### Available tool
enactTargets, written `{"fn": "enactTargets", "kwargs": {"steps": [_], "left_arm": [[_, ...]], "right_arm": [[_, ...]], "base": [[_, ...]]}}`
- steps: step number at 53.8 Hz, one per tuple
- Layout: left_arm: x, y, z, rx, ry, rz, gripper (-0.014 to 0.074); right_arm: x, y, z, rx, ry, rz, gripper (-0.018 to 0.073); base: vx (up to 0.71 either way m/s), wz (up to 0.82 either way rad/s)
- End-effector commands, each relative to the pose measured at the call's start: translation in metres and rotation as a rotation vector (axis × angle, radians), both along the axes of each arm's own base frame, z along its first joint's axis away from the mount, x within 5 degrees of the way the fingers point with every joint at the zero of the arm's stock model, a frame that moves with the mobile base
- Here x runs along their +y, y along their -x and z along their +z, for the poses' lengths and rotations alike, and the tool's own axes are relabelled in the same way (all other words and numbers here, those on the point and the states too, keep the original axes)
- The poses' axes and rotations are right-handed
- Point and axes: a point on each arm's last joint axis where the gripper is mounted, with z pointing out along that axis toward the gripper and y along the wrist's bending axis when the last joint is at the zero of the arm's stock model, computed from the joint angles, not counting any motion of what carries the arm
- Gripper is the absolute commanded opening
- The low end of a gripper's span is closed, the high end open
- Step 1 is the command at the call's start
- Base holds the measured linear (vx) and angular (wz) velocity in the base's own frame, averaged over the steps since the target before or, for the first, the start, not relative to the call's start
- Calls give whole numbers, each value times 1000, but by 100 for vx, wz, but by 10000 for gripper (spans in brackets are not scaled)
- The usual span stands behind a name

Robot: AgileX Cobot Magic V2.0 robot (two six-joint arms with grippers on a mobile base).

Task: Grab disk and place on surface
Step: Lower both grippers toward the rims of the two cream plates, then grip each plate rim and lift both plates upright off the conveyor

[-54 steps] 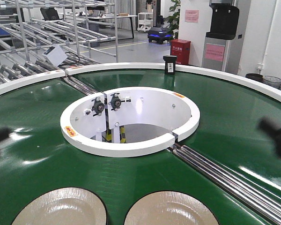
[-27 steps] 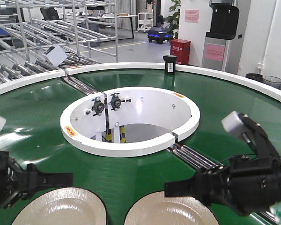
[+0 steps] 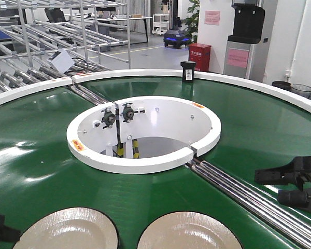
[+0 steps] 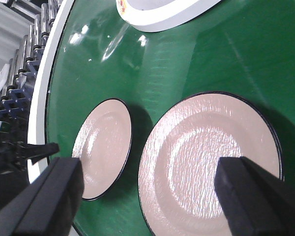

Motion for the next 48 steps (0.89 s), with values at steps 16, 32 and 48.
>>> {"fn": "enactTargets", "kwargs": {"steps": [16,32,48], "left_arm": [[-14,-28,-32,-10,164,-34,494],[-33,-36,-34,-42,255,-62,-10],[-6,-35,7,-201,569,81,-8]], "right_arm": [[-1,-1,21,-96,-34,-44,591],[-1,-1,21,-96,-34,-45,591],[-9,-5,5,-8,64,-79,584]], "base": [[0,0],[0,0],[0,0]]}}
